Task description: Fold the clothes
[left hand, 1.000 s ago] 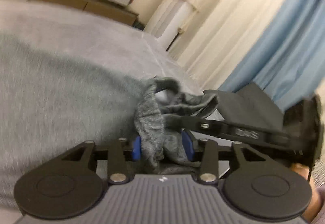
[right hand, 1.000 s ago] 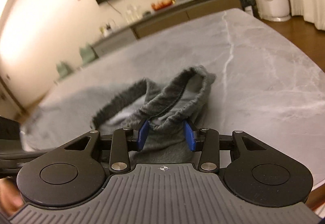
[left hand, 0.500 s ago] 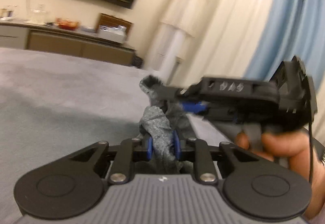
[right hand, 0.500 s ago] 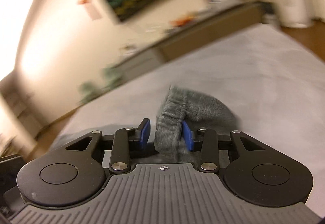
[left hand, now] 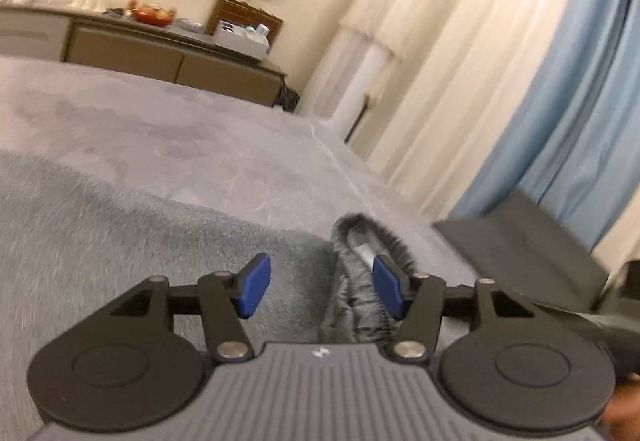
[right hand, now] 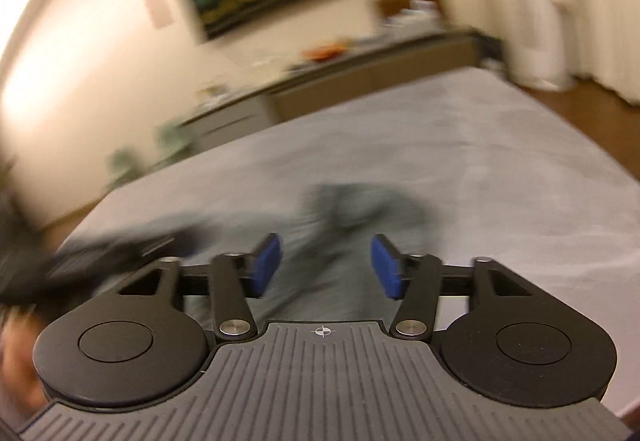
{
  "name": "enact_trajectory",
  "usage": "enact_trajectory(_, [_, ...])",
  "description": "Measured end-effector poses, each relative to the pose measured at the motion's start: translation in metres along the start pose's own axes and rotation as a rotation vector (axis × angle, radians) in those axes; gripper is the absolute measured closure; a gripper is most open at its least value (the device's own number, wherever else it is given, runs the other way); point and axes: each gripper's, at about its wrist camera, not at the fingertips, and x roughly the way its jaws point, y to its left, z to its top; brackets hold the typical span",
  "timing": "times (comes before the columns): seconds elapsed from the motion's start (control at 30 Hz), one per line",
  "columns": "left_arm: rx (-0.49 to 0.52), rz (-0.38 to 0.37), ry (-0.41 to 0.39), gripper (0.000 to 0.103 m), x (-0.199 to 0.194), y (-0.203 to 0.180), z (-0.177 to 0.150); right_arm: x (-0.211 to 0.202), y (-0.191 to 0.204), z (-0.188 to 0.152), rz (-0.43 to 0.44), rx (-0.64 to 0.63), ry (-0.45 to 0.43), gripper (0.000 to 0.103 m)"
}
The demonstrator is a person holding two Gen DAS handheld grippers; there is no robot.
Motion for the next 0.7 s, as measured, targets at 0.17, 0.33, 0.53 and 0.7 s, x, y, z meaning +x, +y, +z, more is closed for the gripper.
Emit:
enact_trajectory(0.17, [0.065, 0.019, 0.024, 0.047, 0.006, 0.0, -0.002, 0.027, 0.048, -0.019, -0.059, -0.294, 0.101, 0.053])
enact_trajectory(0.33, [0.225, 0.011, 0.041, 0.047, 0.013, -0.014, 0.0, 0.003, 0.011, -0.006, -0.147, -0.123, 0.054, 0.089])
enact_trajectory(0.53, [0.541, -0.021, 0.172, 0.045, 0.052, -0.055, -0.004, -0.04, -0.047, 0.0, -0.134, 0.186, -0.068, 0.091])
enact_trajectory(0.7, [0.565, -0.045, 0.193, 0.044, 0.067, -0.056, -0.007, -0.047, -0.078, -0.007, -0.172, 0.315, -0.091, 0.092])
